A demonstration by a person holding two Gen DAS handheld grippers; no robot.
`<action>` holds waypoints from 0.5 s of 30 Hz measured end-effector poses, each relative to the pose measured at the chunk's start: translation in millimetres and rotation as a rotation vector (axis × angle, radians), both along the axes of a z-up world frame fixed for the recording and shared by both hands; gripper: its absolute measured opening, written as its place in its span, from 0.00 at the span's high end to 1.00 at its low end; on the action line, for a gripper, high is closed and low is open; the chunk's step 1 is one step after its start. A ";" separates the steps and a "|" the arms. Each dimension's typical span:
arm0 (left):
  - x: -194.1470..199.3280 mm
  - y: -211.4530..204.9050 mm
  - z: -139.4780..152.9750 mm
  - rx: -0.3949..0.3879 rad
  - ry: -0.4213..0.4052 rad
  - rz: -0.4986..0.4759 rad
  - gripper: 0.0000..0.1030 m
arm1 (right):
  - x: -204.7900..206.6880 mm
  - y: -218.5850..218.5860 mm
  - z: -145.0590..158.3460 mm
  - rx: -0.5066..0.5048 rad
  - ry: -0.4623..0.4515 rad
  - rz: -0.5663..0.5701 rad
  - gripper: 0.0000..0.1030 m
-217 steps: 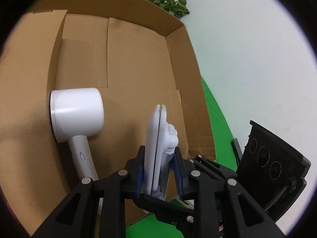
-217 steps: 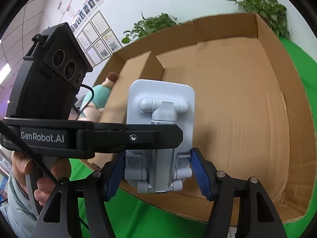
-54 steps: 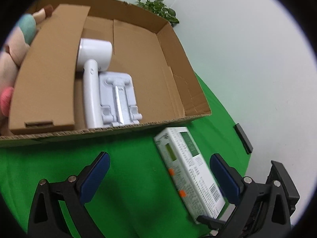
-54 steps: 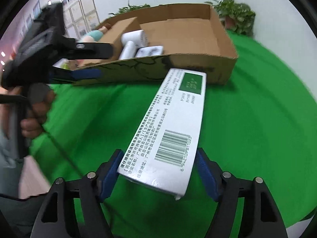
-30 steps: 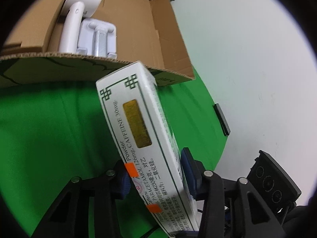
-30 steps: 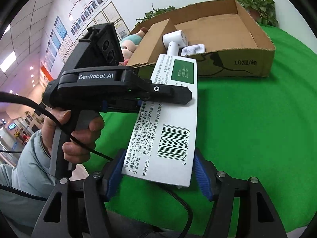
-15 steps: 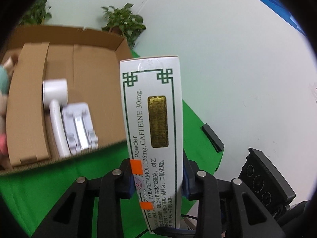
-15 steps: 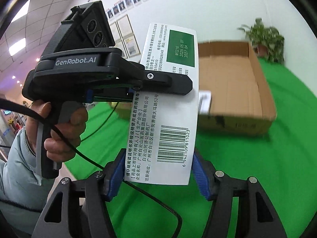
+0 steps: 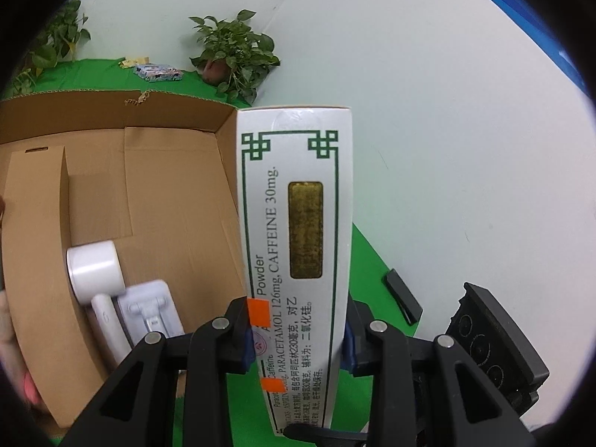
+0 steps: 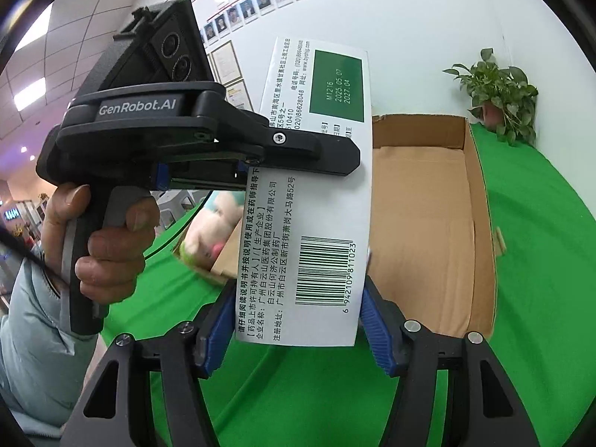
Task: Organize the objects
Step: 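Lift the medicine box upright with the right gripper and carry it over the box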
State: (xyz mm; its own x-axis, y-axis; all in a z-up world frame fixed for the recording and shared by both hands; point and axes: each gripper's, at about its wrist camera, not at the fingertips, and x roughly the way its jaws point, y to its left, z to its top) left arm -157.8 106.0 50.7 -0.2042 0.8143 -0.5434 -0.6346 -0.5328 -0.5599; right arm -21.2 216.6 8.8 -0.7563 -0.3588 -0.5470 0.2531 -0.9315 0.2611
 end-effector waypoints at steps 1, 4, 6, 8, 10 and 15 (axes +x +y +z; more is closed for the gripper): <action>-7.7 3.7 -1.5 0.001 -0.008 0.003 0.68 | -4.1 1.4 1.2 -0.002 -0.007 -0.003 0.42; -26.5 11.2 -8.1 -0.002 -0.030 0.010 0.68 | -22.5 7.3 -1.1 -0.010 -0.033 -0.011 0.42; -36.4 14.0 -16.9 -0.008 -0.052 0.014 0.68 | -31.8 10.5 -6.1 -0.017 -0.052 -0.014 0.42; -45.1 17.8 -26.2 -0.016 -0.072 0.015 0.68 | -35.2 11.0 -15.0 -0.029 -0.076 -0.017 0.42; -50.4 21.2 -37.9 -0.028 -0.096 0.018 0.68 | -41.6 15.2 -26.0 -0.051 -0.106 -0.018 0.42; -68.9 33.7 -68.7 -0.057 -0.143 0.021 0.68 | -57.1 27.3 -55.7 -0.091 -0.178 -0.034 0.43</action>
State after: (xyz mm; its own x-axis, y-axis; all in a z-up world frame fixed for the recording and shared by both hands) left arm -226.7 139.7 -18.0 -0.1380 0.7779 -0.6130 -0.5391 -0.5782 -0.6124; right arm -78.3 243.9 -46.9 -0.6635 -0.3884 -0.6395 0.1641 -0.9095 0.3820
